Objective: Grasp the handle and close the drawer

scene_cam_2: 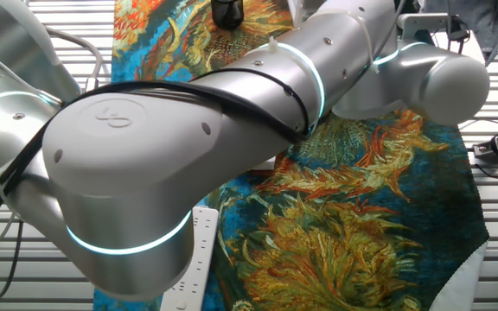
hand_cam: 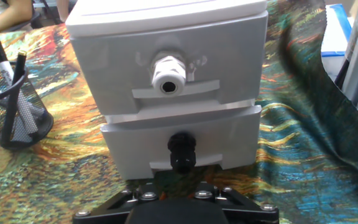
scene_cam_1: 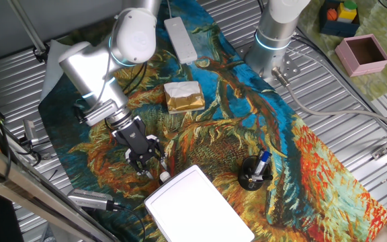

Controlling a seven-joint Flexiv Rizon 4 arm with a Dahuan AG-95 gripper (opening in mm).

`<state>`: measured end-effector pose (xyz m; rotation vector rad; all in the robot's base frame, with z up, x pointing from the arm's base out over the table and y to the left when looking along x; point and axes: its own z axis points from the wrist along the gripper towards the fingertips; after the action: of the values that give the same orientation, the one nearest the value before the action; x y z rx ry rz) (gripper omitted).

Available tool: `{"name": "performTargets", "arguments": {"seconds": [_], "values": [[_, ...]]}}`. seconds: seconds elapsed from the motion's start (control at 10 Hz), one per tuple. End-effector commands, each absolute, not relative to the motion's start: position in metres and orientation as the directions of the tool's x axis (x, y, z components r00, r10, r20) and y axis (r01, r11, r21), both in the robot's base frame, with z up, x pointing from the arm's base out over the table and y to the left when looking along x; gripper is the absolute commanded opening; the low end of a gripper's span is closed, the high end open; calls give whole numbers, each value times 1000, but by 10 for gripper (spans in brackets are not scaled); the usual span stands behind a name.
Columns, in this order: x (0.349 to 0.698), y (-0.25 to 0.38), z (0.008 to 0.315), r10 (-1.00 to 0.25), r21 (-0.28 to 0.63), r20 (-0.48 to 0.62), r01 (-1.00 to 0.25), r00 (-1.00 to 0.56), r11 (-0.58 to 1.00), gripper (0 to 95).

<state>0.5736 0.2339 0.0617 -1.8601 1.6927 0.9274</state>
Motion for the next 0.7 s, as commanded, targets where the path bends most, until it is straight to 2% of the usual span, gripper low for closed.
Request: {"name": "performTargets", "arguments": {"seconds": [0.1, 0.7], "values": [[575, 236, 61, -675, 109, -737, -985, 13, -137, 380], [577, 245, 63, -677, 122, -736, -985, -8, -122, 380]]}}
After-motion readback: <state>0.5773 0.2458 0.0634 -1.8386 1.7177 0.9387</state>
